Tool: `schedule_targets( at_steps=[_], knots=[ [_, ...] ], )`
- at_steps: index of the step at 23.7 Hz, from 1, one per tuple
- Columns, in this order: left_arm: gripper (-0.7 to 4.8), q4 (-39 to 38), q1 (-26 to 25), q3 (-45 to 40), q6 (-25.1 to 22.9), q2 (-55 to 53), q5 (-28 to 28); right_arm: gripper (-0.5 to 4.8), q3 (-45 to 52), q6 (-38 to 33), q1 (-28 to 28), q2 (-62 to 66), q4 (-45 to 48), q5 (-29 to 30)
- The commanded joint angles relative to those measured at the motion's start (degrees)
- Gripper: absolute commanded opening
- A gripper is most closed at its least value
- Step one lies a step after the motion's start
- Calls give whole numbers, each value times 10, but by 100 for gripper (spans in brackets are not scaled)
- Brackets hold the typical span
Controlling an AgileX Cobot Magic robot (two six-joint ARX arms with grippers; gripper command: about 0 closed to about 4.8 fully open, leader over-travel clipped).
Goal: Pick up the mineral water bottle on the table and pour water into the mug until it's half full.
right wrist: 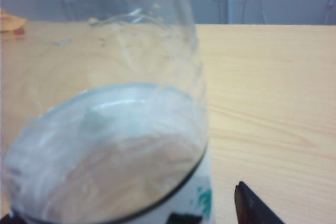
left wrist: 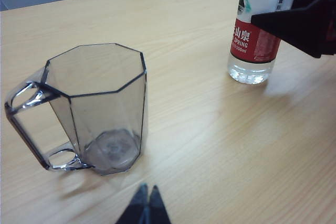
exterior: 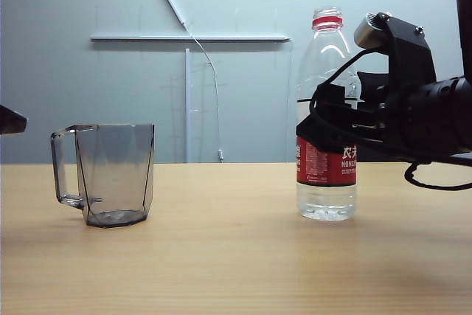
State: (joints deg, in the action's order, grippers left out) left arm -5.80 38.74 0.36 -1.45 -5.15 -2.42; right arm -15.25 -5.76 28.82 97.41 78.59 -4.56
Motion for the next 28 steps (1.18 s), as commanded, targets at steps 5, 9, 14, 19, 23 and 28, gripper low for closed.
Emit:
schedule_targets(
  at_steps=[5, 9, 14, 19, 23, 28],
  knots=[
    [-2, 5, 0, 2, 2, 0, 1, 479, -28, -2, 1, -2, -26, 5],
    [-2, 5, 0, 2, 2, 0, 1, 473, -37, -2, 1, -2, -40, 4],
    [-2, 5, 0, 2, 2, 3, 1, 354, -37, -2, 1, -2, -40, 4],
    [-2, 6, 0, 2, 2, 23, 1, 277, -37, -2, 1, -2, -40, 2],
    [-2, 5, -21, 2, 2, 24, 1, 277, -37, 10, 1, -4, -24, 6],
    [-2, 3, -99, 2, 2, 33, 1, 273, -72, 119, 20, -60, -114, 20]
  ],
)
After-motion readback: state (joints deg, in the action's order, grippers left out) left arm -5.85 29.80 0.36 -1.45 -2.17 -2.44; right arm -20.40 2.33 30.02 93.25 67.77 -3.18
